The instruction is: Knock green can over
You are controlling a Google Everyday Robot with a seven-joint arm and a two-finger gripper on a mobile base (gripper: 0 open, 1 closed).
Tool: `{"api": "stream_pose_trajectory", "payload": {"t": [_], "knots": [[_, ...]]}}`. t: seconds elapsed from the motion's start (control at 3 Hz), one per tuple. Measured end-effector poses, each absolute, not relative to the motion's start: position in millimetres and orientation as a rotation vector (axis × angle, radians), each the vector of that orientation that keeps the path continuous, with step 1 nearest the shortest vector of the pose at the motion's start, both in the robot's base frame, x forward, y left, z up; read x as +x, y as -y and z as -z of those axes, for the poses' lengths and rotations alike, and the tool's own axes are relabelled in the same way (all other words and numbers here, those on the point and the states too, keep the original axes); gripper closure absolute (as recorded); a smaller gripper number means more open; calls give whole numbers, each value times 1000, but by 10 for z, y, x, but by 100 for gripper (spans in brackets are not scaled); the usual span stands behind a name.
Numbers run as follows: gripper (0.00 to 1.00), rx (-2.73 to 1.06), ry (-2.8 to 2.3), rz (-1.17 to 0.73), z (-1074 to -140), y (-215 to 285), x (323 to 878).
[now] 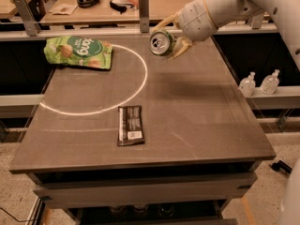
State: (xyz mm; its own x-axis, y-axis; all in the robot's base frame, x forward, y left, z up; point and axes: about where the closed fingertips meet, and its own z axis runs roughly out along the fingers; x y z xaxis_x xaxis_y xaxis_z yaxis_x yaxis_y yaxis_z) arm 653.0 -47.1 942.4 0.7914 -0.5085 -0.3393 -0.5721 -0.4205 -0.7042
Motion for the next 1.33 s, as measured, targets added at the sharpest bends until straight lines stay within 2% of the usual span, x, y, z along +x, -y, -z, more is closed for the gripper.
{"api": "stream_pose_trajectory", "payload": {"t": [1.33], "knots": [[100,-2721,-605,319,-8757,856,6532]]}}
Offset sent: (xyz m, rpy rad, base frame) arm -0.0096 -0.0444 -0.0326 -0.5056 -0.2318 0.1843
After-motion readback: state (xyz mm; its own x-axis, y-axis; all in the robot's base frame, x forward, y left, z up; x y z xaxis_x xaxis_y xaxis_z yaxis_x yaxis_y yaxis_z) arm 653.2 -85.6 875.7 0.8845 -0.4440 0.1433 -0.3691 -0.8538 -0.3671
